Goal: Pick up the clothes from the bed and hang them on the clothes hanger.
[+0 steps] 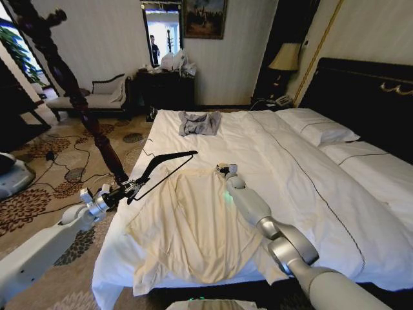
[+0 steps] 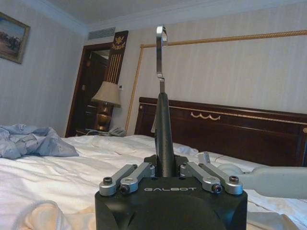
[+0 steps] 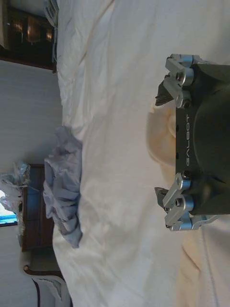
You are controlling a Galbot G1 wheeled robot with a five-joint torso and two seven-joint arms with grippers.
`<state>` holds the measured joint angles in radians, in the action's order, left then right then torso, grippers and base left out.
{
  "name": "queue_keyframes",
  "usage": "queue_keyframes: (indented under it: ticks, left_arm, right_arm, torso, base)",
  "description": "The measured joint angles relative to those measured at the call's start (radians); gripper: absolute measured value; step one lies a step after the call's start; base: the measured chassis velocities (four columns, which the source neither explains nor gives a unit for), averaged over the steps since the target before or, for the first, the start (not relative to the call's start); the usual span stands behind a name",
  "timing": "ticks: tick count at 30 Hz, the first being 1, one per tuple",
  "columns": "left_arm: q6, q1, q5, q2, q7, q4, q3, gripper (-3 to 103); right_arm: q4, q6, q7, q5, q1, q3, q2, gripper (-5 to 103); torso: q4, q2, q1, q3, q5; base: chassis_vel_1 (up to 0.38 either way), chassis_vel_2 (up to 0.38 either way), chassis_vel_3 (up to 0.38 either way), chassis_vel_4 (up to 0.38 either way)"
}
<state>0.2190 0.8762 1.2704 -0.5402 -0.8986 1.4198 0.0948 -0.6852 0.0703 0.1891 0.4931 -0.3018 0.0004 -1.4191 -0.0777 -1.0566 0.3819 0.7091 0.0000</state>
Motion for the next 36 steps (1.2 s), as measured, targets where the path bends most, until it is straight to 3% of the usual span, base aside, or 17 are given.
queue_keyframes:
  ticks: [5,10,13,19,26,28,30,36]
  left_arm:
    - [-0.001,0.005,0.013,0.001,0.001,0.004,0.003,16]
    - [-0.002,0.009,0.017,0.006,0.023,0.009,0.004,16]
    - [0.004,0.013,0.012,0.015,0.053,0.019,0.004,16]
    - [0.013,0.027,-0.006,0.038,0.08,0.041,0.004,16]
    - [0.015,0.039,-0.021,0.051,0.099,0.052,0.006,16]
    - [0.017,0.04,-0.02,0.05,0.104,0.053,0.007,16]
    - [0.021,0.04,-0.02,0.045,0.11,0.052,0.01,16]
    - [0.022,0.047,-0.022,0.042,0.105,0.054,0.011,16]
  right_arm:
    - [0.056,-0.012,-0.012,-0.02,0.015,0.008,-0.024,94]
    - [0.088,-0.02,-0.016,-0.033,0.029,0.01,-0.033,79]
    - [0.109,-0.025,-0.016,-0.039,0.039,0.023,-0.04,63]
    - [0.11,-0.026,-0.017,-0.038,0.039,0.024,-0.037,47]
    - [0.107,-0.025,-0.016,-0.035,0.033,0.021,-0.035,14]
    - [0.105,-0.025,-0.016,-0.034,0.032,0.019,-0.034,14]
    - [0.1,-0.024,-0.015,-0.031,0.028,0.016,-0.032,3]
    - [0.046,-0.013,0.0,-0.005,-0.002,0.004,-0.009,1]
  torso:
    - [0.0003,0.0,0.0,0.0,0.0]
    - [-0.0001,0.0,0.0,0.0,0.0]
    - [0.0001,0.0,0.0,0.0,-0.0002]
    - [0.0,0.0,0.0,0.0,0.0]
    - [0.0,0.0,0.0,0.0,0.0]
    - [0.0,0.0,0.0,0.0,0.0]
    - [0.0,0.0,0.0,0.0,0.0]
    - [0.0002,0.0,0.0,0.0,0.0]
  base:
    - [0.0,0.0,0.0,0.0]
    - [0.0,0.0,0.0,0.0]
    - [0.0,0.0,0.0,0.0]
    - [0.0,0.0,0.0,0.0]
    - [0.0,0.0,0.0,0.0]
    - [0.0,0.0,0.0,0.0]
    - [0.0,0.0,0.0,0.0]
    - [0.0,0.0,0.0,0.0]
